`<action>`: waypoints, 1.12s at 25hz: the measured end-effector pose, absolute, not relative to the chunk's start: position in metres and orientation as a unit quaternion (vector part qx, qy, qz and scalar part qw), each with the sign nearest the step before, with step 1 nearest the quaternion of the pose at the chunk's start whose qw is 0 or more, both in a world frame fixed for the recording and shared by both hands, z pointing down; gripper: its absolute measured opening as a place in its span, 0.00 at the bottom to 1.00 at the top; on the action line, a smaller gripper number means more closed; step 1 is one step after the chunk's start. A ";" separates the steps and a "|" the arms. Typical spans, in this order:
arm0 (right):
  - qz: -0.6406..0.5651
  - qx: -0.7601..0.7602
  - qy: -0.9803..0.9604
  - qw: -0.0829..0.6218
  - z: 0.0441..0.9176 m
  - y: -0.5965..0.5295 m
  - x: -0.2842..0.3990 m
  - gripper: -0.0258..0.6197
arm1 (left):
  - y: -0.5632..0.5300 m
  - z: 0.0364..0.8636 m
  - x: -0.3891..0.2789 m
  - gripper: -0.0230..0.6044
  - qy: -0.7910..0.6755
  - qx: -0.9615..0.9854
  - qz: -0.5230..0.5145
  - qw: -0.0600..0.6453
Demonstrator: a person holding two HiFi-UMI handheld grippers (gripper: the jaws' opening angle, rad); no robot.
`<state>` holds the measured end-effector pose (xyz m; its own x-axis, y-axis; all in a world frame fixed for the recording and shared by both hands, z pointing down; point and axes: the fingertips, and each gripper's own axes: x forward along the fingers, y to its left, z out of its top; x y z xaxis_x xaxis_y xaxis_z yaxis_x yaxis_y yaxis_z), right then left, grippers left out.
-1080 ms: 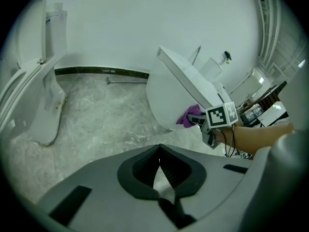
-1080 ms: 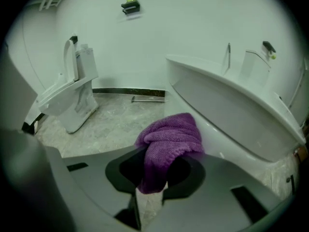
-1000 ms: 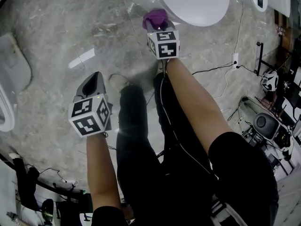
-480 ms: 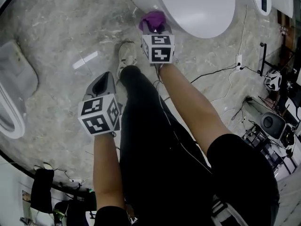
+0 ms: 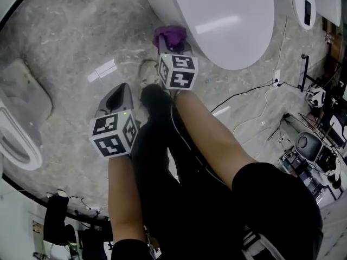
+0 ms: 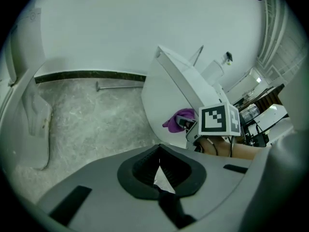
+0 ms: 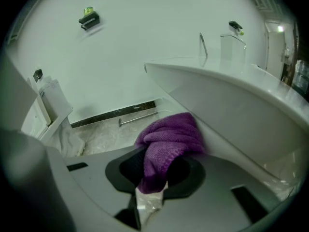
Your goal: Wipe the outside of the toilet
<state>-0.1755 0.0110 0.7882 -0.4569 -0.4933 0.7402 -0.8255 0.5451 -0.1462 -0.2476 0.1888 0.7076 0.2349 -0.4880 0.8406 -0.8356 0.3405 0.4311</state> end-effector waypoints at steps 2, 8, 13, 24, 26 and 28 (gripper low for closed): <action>0.250 0.408 -0.817 0.321 0.790 0.005 -0.183 0.17 | 0.178 0.707 -0.257 0.05 -0.602 0.554 0.159 0.553; 0.250 0.404 -0.819 0.323 0.790 -0.014 -0.206 0.17 | 0.165 0.710 -0.284 0.05 -0.610 0.540 0.162 0.556; 0.255 0.408 -0.817 0.317 0.786 -0.032 -0.226 0.17 | 0.145 0.712 -0.302 0.05 -0.609 0.540 0.163 0.558; 0.274 0.457 -0.787 0.311 0.794 -0.078 -0.277 0.17 | 0.081 0.724 -0.363 0.05 -0.569 0.585 0.186 0.547; 0.276 0.464 -0.782 0.312 0.796 -0.086 -0.285 0.17 | 0.071 0.726 -0.375 0.05 -0.563 0.590 0.188 0.548; 0.275 0.471 -0.779 0.310 0.796 -0.099 -0.294 0.17 | 0.058 0.726 -0.388 0.05 -0.556 0.599 0.194 0.543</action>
